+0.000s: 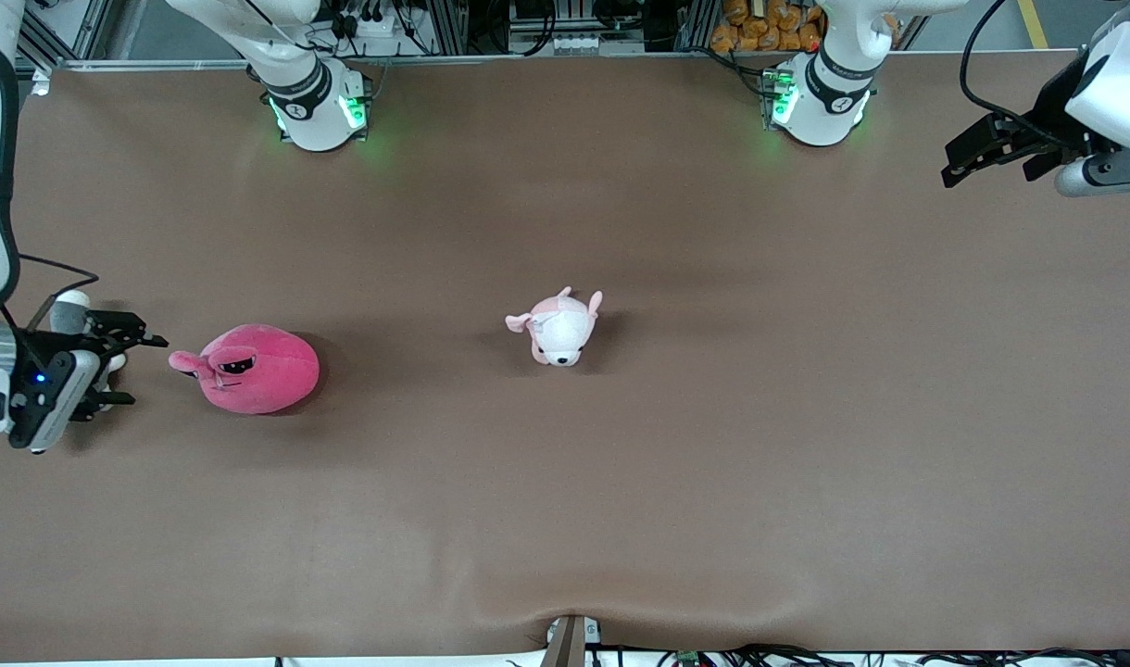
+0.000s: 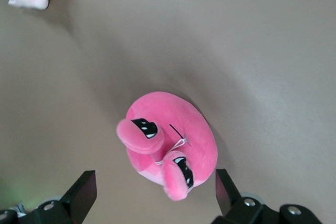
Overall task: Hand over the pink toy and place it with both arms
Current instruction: 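Open the right gripper to release the pink toy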
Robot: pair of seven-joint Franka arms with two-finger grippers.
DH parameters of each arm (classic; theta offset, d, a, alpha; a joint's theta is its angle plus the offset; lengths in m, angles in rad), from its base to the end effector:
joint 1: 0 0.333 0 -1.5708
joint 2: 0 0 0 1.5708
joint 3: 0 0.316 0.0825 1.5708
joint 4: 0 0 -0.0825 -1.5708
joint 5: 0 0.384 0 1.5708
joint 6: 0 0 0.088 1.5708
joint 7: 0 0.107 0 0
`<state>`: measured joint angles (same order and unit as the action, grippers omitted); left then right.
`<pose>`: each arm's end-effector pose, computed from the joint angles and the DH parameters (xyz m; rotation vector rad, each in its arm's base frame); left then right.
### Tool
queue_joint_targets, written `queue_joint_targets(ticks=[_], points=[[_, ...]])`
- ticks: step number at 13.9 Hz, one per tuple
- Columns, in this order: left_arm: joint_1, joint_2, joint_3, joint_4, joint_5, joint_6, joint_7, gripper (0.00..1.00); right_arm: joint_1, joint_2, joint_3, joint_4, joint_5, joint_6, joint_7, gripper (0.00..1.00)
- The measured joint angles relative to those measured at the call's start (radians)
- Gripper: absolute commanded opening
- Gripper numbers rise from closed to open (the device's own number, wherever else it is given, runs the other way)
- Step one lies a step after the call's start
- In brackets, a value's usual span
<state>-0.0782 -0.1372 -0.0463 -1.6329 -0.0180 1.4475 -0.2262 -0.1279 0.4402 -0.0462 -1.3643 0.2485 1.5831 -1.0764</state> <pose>0.4937 -0.0658 0.6572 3.1337 0.1576 -0.0779 0.6603 -0.0843 0.4542 -2.5624 -1.1966 0.0648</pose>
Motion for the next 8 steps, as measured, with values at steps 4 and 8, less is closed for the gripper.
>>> queue_joint_targets(ticks=[4,8], points=[[0.0,0.001,0.0,0.009,0.0,0.003,0.0,1.0,0.033,-0.067,0.001,-0.006,-0.061,-0.005,0.223,1.0],[0.003,0.012,0.002,0.014,0.0,0.003,0.0,1.0,0.094,-0.132,0.002,-0.03,-0.114,-0.005,0.464,1.0]])
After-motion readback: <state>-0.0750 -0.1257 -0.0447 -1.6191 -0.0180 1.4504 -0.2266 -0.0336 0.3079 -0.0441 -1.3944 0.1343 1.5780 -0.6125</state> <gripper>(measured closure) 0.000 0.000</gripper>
